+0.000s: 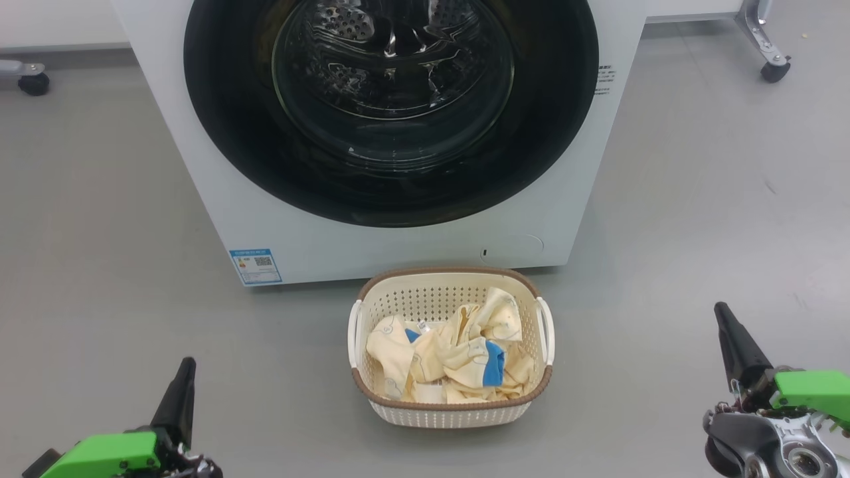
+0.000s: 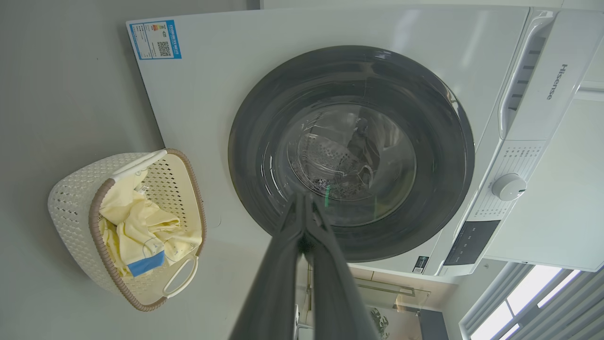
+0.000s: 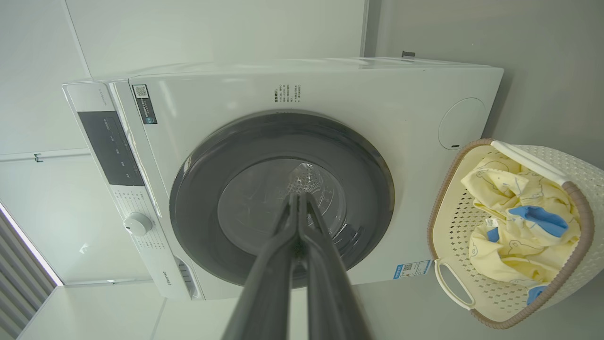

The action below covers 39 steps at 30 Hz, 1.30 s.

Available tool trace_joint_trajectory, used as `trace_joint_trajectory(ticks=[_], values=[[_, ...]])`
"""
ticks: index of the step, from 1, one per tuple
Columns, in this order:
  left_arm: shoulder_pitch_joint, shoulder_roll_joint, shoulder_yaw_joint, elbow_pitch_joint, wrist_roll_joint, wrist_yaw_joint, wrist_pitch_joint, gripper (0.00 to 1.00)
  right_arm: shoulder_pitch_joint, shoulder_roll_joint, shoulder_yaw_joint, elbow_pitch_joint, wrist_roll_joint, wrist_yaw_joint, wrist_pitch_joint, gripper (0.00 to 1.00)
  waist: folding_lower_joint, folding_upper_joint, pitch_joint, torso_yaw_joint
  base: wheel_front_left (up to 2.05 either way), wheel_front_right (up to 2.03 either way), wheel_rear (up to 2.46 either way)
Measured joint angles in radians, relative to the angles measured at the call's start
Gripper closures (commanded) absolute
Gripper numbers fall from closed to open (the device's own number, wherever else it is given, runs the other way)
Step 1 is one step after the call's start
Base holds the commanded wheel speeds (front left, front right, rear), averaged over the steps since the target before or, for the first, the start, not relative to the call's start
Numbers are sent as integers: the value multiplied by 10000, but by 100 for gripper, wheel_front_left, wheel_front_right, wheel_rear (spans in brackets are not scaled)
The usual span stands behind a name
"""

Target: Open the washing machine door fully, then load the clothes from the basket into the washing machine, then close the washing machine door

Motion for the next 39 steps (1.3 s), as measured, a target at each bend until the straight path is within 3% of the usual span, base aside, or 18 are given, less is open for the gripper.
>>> trace_joint_trajectory(ticks=[23,24,31,39], values=[[0,-6,33,2,0,0,0,100,0,2,-2,0,-2,0,2,100,0,0,0,0,0,0,0],[13,-12,29,75,-6,8,-2,0,16,4,10,67,2,2,-2,0,0,0,0,0,0,0,0],[666,-161,-59,903,-6,25,-13,0,764,247,75,876,2,0,-6,0,0,0,1,-1,0,0,0],[753,-192,-174,821,-6,25,-196,0,824,247,79,665,0,0,-198,0,0,0,3,2,0,0,0]])
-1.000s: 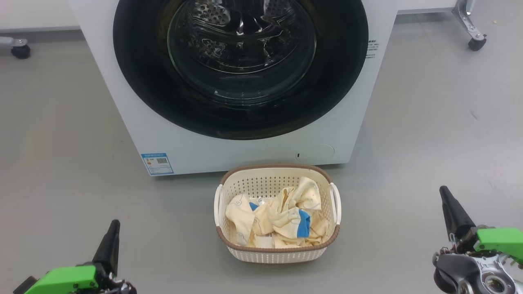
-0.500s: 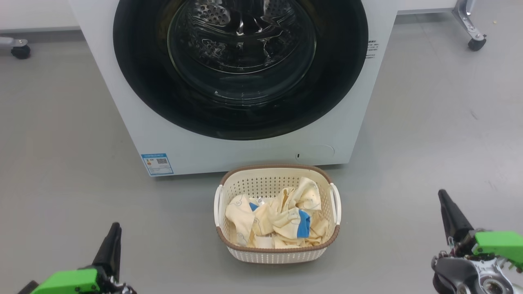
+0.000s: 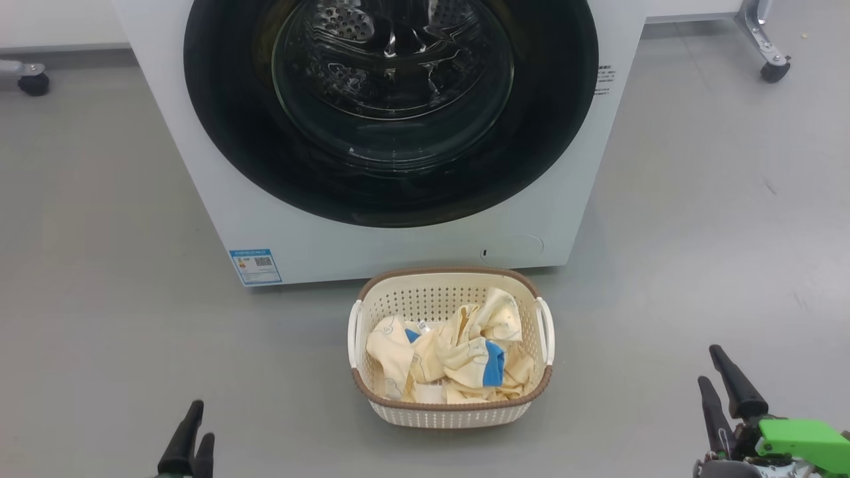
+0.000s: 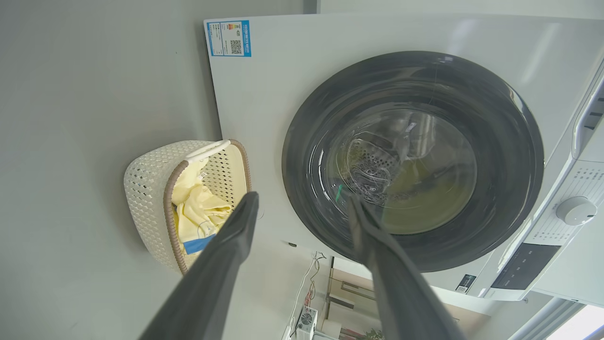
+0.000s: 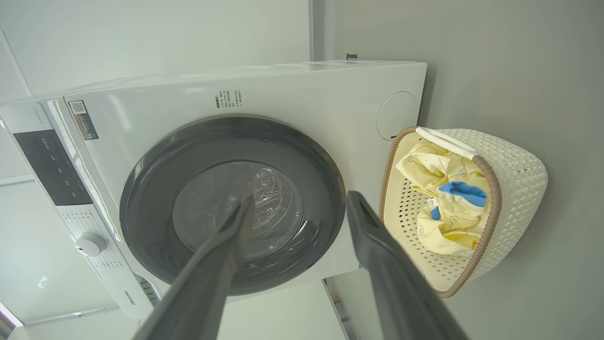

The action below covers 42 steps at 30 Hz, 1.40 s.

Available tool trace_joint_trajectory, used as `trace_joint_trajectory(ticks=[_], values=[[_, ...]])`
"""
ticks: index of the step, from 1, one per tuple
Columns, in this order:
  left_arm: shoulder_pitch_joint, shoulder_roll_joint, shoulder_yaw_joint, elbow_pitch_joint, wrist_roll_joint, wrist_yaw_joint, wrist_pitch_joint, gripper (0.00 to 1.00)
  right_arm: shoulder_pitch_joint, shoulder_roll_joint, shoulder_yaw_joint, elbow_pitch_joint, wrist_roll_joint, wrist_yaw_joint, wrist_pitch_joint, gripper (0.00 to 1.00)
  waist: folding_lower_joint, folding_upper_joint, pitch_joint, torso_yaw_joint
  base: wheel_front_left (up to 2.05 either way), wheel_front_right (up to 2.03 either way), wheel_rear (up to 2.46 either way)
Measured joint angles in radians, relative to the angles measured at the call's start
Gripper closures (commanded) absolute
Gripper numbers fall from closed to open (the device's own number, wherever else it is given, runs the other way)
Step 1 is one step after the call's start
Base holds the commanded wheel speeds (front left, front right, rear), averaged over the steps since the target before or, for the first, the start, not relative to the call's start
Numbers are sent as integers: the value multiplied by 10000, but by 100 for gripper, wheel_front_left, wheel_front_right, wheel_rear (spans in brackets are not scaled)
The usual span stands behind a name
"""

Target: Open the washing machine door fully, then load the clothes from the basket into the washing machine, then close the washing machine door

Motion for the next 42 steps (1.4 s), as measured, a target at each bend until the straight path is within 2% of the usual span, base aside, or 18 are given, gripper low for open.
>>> trace_joint_trajectory(ticks=[21,28,35,39,42], values=[[-147,4,-84,-430,205,-2,-617,0,-6,-4,-155,-533,-727,0,-616,0,0,0,4,42,0,0,0],[-160,10,-75,-775,157,-2,-878,0,-166,-4,96,-1103,-1340,0,-834,0,0,0,14,62,0,0,0],[-327,10,25,-1149,150,-4,-1085,0,-215,-23,-431,-1356,-2113,0,-1047,0,0,0,23,93,0,0,0],[-343,12,96,-1344,238,-8,-1210,0,-245,-17,-433,-1356,-2196,0,-1145,0,0,0,-6,125,0,0,0],[-344,10,274,-1469,543,-12,-1271,0,-319,-19,-414,-1509,-2685,0,-1235,0,0,0,-29,151,0,0,0]])
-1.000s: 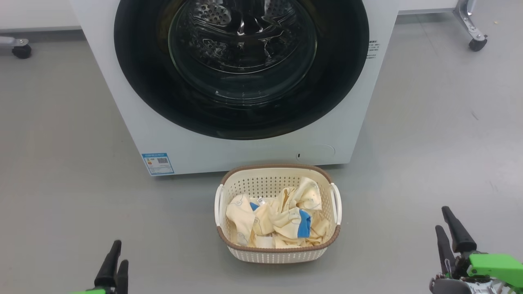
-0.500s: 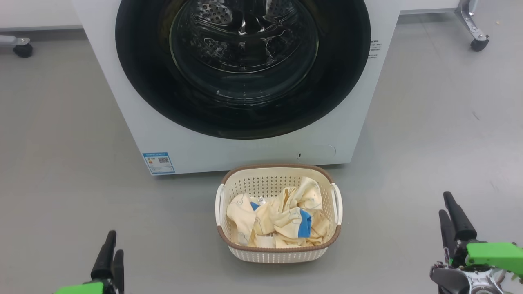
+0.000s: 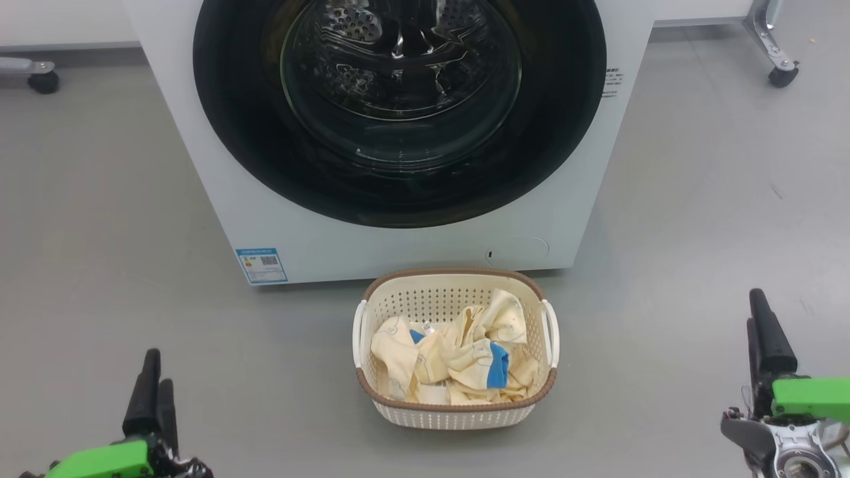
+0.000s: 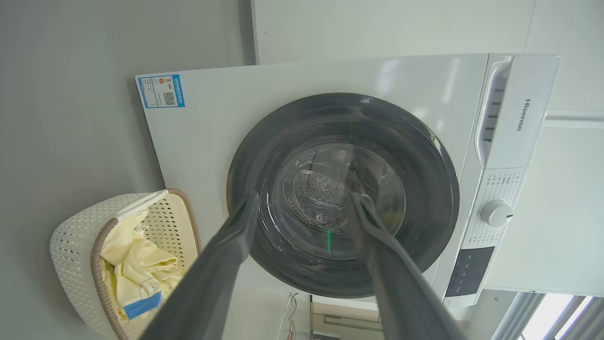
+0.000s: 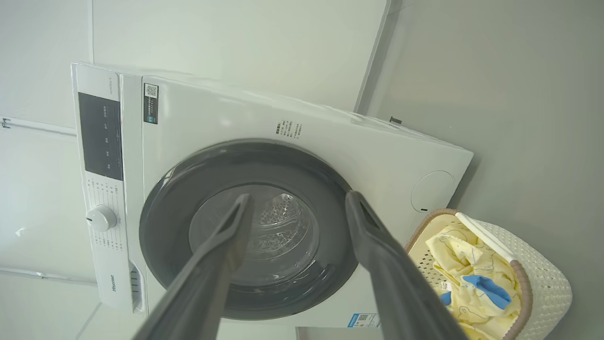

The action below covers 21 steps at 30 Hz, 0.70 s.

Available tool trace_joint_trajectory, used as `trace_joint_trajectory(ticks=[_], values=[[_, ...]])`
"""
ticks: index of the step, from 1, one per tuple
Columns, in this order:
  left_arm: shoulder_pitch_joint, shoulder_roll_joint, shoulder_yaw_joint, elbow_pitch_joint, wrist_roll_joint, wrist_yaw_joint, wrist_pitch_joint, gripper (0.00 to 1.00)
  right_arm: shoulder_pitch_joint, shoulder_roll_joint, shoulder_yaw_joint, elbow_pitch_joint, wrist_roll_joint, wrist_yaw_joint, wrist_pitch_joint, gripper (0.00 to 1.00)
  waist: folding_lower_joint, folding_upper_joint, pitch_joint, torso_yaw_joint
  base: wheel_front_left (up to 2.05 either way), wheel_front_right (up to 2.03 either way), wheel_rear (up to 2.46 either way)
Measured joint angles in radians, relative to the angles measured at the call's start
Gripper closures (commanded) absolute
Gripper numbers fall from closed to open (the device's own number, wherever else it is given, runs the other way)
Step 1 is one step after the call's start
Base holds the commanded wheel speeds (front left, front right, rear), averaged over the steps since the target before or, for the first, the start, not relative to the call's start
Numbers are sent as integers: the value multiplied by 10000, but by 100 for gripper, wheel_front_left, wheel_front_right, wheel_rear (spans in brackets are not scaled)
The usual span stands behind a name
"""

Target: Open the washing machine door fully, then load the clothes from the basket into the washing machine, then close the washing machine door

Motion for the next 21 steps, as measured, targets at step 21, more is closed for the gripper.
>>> trace_joint_trajectory(ticks=[21], values=[[-237,13,-92,-1787,4640,711,-581,0,-279,-8,725,-1273,-5056,0,-606,0,0,0,-6,207,0,0,0]])
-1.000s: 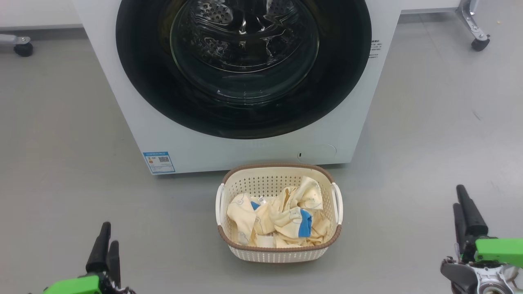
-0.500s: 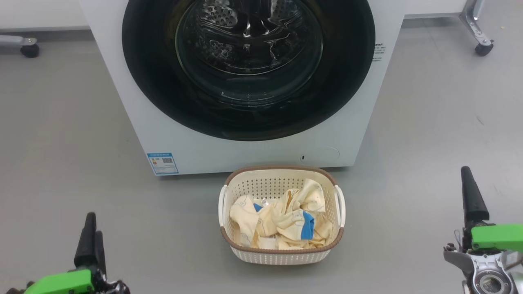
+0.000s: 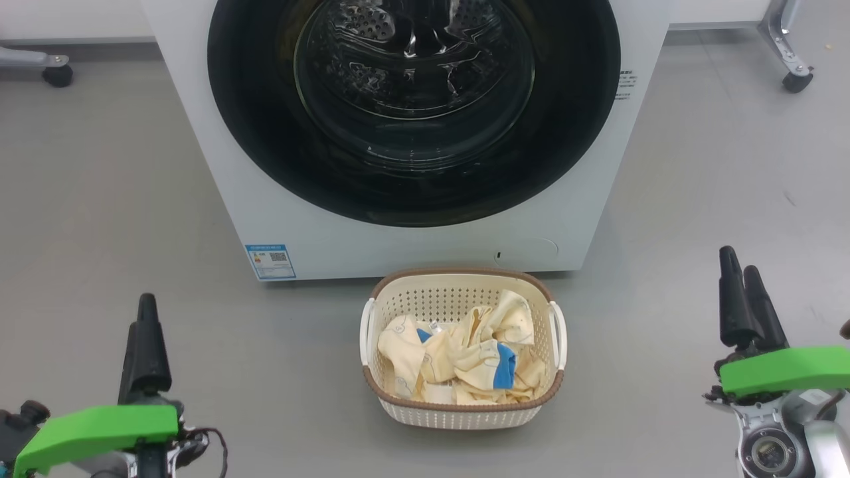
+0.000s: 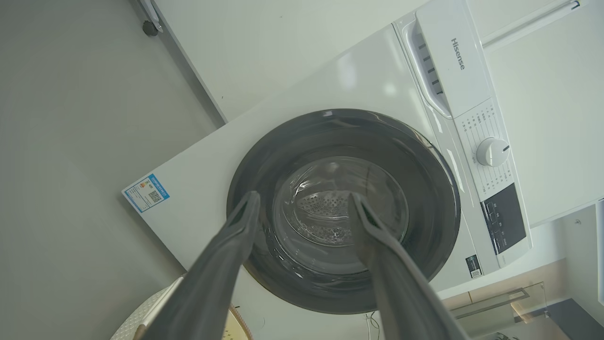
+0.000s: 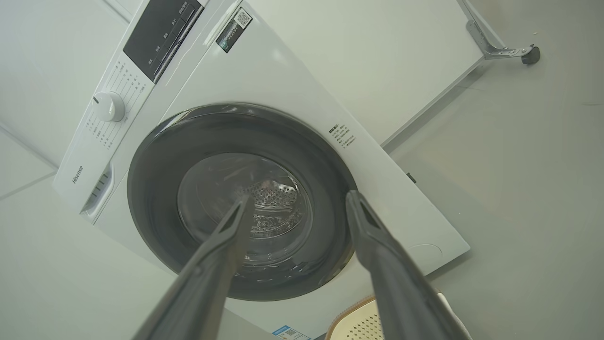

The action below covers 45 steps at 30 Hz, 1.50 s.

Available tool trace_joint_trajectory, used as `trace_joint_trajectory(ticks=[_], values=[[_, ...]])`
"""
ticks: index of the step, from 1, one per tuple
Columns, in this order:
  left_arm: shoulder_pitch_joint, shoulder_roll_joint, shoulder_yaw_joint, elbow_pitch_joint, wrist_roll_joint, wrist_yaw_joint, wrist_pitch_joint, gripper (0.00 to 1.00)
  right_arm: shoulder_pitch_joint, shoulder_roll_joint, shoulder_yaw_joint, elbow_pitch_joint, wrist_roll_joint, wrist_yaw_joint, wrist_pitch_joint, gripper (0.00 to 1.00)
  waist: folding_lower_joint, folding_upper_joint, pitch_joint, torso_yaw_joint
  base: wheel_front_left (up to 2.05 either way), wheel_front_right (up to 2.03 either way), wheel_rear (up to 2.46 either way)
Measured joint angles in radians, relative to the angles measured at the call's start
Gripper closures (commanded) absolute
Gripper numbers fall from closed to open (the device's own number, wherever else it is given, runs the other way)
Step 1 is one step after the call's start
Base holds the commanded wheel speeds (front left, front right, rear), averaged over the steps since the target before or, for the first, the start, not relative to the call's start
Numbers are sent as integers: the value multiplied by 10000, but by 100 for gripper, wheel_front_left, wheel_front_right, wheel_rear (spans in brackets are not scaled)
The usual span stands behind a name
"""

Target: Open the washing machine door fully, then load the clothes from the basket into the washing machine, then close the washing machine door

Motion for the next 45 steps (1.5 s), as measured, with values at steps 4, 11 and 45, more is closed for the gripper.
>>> trace_joint_trajectory(ticks=[4,11,45], values=[[2,2,-299,-284,907,138,-115,0,1,-2,92,-19,-685,0,-111,0,0,0,-12,35,0,0,0],[4,31,-673,-508,2437,449,-261,0,1,-4,245,36,-1549,0,-305,0,0,0,-31,68,0,0,0],[80,167,-2525,876,9256,247,-1229,0,1,-36,769,790,-6625,0,-1022,0,0,0,-74,23,0,0,0]])
